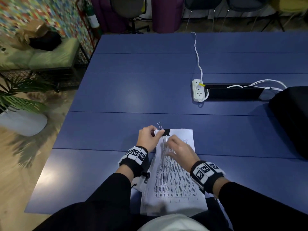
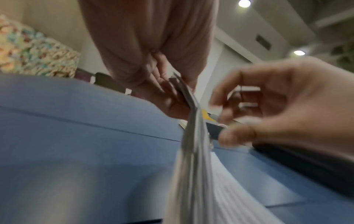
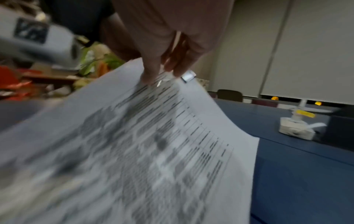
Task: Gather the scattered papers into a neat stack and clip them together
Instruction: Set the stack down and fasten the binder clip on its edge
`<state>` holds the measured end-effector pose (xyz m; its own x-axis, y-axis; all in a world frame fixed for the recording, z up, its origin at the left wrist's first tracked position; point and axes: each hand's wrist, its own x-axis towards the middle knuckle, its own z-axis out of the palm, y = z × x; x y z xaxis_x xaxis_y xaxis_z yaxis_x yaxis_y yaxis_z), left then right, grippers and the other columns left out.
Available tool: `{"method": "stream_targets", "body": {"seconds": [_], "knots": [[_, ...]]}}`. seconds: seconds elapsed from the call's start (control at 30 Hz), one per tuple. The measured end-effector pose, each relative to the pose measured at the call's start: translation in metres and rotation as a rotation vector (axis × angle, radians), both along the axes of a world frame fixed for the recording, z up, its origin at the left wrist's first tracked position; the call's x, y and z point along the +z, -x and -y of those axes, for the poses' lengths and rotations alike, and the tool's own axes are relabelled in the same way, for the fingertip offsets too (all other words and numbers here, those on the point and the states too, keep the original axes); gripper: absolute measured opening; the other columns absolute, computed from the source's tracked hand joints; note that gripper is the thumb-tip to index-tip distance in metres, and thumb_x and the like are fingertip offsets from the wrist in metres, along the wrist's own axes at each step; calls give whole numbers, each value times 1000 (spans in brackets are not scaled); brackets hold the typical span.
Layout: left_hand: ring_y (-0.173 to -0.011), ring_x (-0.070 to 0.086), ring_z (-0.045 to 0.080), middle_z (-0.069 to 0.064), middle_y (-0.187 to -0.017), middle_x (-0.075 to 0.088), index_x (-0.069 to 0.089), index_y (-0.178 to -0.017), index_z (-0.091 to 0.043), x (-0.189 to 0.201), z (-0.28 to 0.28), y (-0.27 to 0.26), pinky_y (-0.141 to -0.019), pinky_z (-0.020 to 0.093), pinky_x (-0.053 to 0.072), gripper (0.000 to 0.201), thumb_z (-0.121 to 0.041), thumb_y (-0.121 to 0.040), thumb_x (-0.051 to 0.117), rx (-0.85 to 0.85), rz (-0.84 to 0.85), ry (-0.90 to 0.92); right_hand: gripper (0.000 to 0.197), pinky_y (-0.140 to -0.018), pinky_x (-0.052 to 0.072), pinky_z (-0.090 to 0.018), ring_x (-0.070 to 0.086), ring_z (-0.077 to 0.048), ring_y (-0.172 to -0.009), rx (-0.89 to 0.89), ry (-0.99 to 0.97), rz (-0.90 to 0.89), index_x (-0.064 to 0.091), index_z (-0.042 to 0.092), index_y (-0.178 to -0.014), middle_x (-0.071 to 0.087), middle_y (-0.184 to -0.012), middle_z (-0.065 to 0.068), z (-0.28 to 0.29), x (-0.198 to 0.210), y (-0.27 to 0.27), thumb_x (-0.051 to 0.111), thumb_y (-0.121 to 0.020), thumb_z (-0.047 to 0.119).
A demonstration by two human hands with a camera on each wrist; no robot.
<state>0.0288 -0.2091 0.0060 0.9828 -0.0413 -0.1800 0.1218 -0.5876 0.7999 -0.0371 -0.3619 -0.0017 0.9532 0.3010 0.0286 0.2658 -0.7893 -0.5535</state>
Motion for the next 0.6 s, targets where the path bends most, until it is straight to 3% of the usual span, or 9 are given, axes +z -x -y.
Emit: {"method": "stream_targets", "body": {"seconds": [0.07,0.1,0.2,0.23,0.3,0.37,0.4,0.47,0.6], "knots": [[-52,44,15,1,-56,55,61,-72,-6,6,-2,5,-55,28,40,32,-37,-81,68,-107,21,-54,70,-95,48,-33,53,-16,-113,-106,-57,18,47,18,-126,44,-129,2,5,9,-13,80,-67,34],[-51,43,16,-2,-53,51,59,-72,-7,11,-3,7,-54,27,38,33,-38,-81,67,-167,50,-86,91,-108,36,-30,41,-14,-129,-90,-61,-10,37,19,-138,37,-141,3,7,13,-20,83,-61,39],[-52,43,19,-7,-52,46,55,-75,-12,32,-1,15,-52,28,37,28,-38,-83,64,-330,197,-176,117,-118,7,-28,15,-10,-145,79,-38,-95,18,17,-150,23,-155,4,6,19,-36,86,-56,37],[-54,46,20,-5,-55,50,58,-79,-14,41,0,17,-54,30,40,22,-35,-85,63,-380,253,-208,113,-118,8,-26,19,-8,-144,98,-70,-120,23,17,-148,29,-153,5,6,21,-39,87,-56,34],[-65,57,26,4,-67,63,65,-92,-14,55,2,23,-61,33,46,18,-31,-86,61,-447,332,-274,86,-111,30,-23,45,-6,-129,85,-138,-144,49,22,-133,54,-137,7,7,28,-41,87,-56,28],[-76,62,28,7,-79,68,64,-96,-13,63,2,28,-62,30,41,23,-34,-88,59,-485,378,-341,42,-80,50,-29,65,-17,-94,59,-49,-114,65,24,-102,72,-100,4,8,39,-42,81,-63,26],[-80,62,28,7,-84,69,63,-97,-13,64,3,31,-63,29,37,26,-37,-89,57,-506,398,-391,25,-69,47,-31,65,-26,-85,55,70,-105,66,20,-91,71,-86,-2,7,45,-42,75,-67,25],[-83,63,27,3,-88,69,62,-98,-16,66,3,35,-64,29,35,27,-41,-88,56,-523,415,-444,11,-64,38,-31,60,-35,-79,80,246,-100,66,15,-81,68,-77,-10,5,53,-44,68,-73,23],[-76,61,6,-12,-82,66,62,-92,-28,63,-14,35,-69,22,46,34,-47,-69,76,-308,259,-127,22,-61,38,-32,46,-25,-62,138,189,-162,64,14,-71,53,-60,-2,8,79,-52,75,-69,32]]}}
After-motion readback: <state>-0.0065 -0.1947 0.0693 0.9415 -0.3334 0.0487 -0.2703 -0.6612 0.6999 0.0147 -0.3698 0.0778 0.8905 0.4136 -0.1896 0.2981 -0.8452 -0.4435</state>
